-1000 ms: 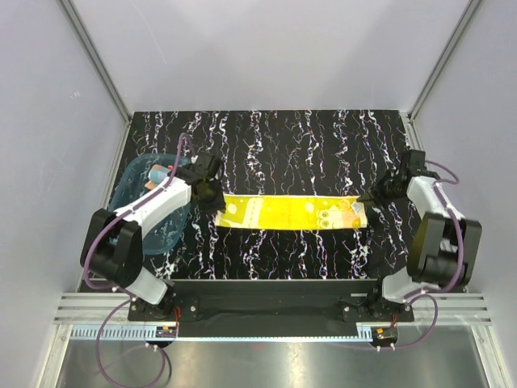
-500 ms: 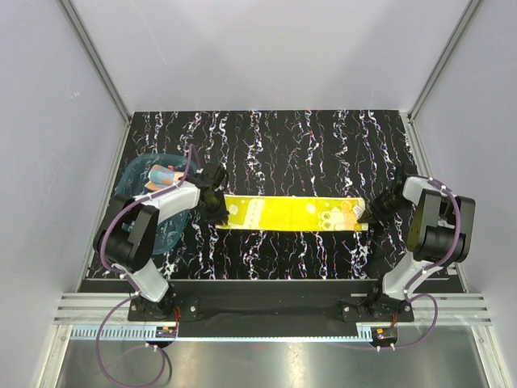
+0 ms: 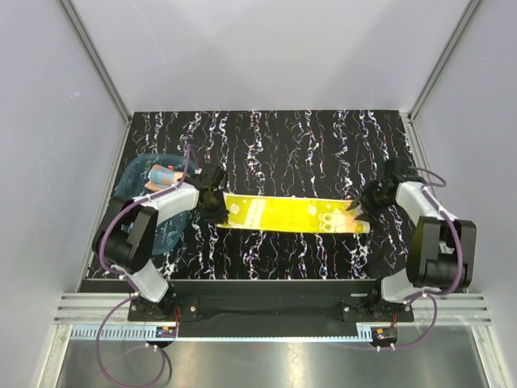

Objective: Roll the towels
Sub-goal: Fold the towel

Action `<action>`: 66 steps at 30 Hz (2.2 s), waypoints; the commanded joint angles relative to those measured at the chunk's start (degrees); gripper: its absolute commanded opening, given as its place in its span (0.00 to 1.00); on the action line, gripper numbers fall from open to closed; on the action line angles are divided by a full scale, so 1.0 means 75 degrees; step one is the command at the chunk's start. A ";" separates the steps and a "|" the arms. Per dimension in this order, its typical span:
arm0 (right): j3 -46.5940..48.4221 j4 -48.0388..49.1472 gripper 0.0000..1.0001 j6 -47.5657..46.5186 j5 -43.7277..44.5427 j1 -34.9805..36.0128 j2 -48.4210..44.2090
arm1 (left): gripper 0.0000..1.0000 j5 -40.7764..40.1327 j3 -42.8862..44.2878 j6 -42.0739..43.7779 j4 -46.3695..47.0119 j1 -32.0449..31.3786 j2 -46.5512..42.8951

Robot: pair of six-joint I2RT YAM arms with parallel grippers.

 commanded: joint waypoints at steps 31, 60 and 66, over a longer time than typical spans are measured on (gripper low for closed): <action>-0.0152 -0.0727 0.00 0.0605 0.1573 0.2567 0.0486 | 0.20 -0.0586 -0.0868 0.0021 0.0259 0.0687 -0.0300; -0.0410 -0.0095 0.00 -0.0050 -0.0113 0.1453 0.0143 | 0.16 -0.0469 -0.0892 0.0103 0.0329 0.0769 -0.0394; -0.0305 -0.0377 0.00 -0.0027 0.0813 0.1116 0.0614 | 0.15 -0.0492 -0.0904 0.0150 0.0329 0.0781 -0.0371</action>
